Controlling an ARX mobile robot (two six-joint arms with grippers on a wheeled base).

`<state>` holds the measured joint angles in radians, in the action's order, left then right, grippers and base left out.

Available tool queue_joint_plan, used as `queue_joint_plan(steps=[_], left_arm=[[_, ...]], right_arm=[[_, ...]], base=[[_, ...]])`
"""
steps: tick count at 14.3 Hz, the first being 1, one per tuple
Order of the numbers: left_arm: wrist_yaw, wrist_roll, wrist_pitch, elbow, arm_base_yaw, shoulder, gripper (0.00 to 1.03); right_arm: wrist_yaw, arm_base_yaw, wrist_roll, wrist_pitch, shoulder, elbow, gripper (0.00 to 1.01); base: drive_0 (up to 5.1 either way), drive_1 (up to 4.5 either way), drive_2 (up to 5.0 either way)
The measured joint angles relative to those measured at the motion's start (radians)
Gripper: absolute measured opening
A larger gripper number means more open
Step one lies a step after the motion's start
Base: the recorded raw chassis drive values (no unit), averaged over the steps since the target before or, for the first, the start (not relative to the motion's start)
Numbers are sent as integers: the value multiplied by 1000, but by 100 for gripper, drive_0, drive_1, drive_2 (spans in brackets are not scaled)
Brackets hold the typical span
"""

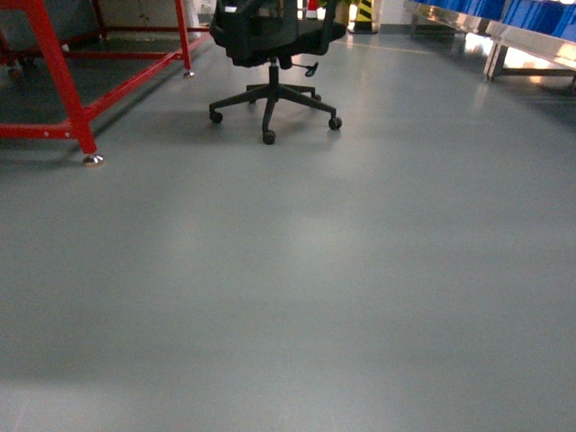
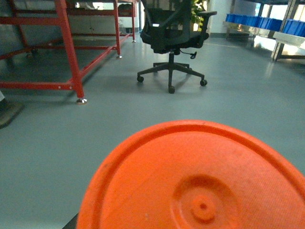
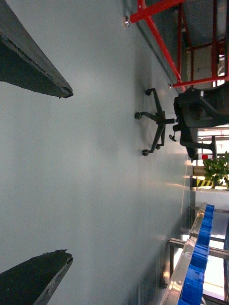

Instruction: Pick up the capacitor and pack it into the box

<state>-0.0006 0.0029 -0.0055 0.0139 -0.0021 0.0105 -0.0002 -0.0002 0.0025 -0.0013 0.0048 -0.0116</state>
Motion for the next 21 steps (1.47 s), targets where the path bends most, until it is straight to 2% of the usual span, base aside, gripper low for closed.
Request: queue_joint_plan(steps=[21], left_arm=[[0,0,0,0,0,0,42]], right_arm=[[0,0,0,-4,0,0,98]], base=[[-497,239,239]])
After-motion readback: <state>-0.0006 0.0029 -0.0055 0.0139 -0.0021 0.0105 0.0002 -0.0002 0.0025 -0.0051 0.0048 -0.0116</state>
